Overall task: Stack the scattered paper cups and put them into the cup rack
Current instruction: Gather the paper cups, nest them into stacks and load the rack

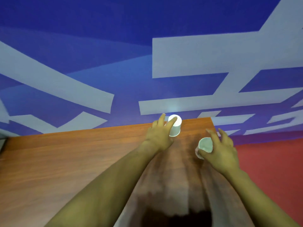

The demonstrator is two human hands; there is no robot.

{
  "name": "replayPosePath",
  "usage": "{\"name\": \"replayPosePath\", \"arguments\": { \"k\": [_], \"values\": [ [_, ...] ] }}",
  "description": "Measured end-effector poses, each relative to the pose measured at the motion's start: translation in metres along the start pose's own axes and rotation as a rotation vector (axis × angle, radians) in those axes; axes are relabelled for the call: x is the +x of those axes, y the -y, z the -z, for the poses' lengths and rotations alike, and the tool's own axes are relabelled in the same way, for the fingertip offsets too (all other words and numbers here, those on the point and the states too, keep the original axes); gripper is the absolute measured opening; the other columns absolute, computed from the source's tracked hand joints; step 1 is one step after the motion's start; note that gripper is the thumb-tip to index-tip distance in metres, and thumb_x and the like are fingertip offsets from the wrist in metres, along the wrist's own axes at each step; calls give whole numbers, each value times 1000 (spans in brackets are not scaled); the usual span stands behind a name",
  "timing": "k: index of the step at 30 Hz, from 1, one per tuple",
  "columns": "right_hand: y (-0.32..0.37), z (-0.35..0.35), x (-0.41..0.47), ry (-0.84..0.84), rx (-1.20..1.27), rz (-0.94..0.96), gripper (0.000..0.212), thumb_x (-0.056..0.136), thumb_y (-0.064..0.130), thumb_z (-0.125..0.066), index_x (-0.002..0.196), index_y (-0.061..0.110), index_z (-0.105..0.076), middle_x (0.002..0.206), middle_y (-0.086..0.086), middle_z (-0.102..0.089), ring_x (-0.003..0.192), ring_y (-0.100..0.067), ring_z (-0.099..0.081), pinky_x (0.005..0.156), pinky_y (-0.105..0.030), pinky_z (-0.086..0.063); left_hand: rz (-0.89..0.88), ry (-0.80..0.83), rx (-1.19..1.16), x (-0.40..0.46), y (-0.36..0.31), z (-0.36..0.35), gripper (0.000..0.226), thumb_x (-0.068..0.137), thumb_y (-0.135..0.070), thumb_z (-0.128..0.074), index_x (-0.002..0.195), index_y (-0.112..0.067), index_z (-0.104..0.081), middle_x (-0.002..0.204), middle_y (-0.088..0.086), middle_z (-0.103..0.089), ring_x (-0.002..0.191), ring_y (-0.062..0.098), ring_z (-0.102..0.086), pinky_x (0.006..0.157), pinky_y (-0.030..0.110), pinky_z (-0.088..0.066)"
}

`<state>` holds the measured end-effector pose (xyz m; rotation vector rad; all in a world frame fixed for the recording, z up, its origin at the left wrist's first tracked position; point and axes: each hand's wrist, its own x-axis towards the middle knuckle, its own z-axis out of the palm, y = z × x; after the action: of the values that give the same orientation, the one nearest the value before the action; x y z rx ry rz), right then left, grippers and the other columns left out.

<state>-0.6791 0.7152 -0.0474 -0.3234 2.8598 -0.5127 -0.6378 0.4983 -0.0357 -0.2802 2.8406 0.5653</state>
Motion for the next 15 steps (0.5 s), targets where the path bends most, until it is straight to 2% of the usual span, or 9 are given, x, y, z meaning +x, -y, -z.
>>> {"name": "replayPosePath", "arguments": {
  "k": [3,6,10,15],
  "values": [
    [-12,-11,12,40,44,-2,94,66,56,-75,144,38,-27,155,-5,-17,137,-33,-25,105,-45,-33,-32,13,33,29,-6,-12,80,89,-32,-58,150,-40,-8,159,8,-4,139,33,-21,108,44,-32],
    [-19,-21,20,81,114,-3,89,67,52,-76,142,37,-30,151,-1,-25,132,-31,-33,101,-43,-38,-54,17,64,46,-9,-24,76,90,-34,-56,150,-39,-10,154,8,-13,134,33,-26,105,44,-36],
    [-21,-27,22,98,121,-6,75,69,44,-76,134,32,-40,138,-1,-38,124,-30,-42,90,-43,-45,-6,-29,122,48,-10,-27,60,92,-32,-53,146,-29,-26,140,11,-28,123,33,-37,94,41,-41],
    [-13,-23,9,128,172,9,72,71,34,-76,134,26,-43,128,-4,-46,120,-30,-45,96,-38,-41,18,-19,155,23,1,-15,56,83,-39,-63,131,-25,-39,127,8,-40,113,29,-42,89,36,-38]
  ]
}}
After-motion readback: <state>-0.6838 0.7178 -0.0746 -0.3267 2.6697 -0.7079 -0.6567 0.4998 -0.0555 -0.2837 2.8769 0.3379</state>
